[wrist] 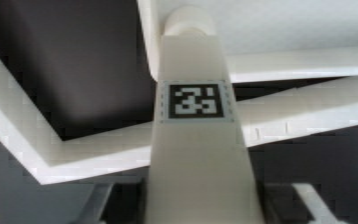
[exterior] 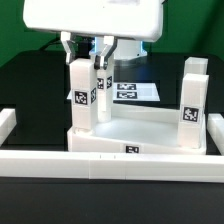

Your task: Assemble desk

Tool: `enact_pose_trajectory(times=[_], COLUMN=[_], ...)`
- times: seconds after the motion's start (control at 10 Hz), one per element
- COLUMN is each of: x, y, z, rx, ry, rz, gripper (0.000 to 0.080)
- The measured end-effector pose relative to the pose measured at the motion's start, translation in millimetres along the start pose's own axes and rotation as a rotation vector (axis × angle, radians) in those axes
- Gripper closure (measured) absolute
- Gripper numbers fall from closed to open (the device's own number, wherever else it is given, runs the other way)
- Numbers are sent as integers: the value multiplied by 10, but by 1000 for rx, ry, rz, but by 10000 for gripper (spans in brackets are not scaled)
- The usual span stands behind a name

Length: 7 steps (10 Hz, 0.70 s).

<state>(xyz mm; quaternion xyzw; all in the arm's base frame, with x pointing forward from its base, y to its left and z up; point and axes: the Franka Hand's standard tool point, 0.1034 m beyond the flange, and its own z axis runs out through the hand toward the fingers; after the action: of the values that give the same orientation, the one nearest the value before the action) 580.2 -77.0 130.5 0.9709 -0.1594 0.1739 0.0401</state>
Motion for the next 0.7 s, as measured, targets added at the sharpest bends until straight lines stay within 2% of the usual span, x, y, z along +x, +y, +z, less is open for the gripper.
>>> enact_pose_trajectory(times=[0.5,0.6,0.7], x=[20,20,19], y=[0,-1,0], z=[9,9,9], rx=[-3,-3,-3], ry=[16,16,16], rz=[-7,-7,-7], gripper=[509,351,226])
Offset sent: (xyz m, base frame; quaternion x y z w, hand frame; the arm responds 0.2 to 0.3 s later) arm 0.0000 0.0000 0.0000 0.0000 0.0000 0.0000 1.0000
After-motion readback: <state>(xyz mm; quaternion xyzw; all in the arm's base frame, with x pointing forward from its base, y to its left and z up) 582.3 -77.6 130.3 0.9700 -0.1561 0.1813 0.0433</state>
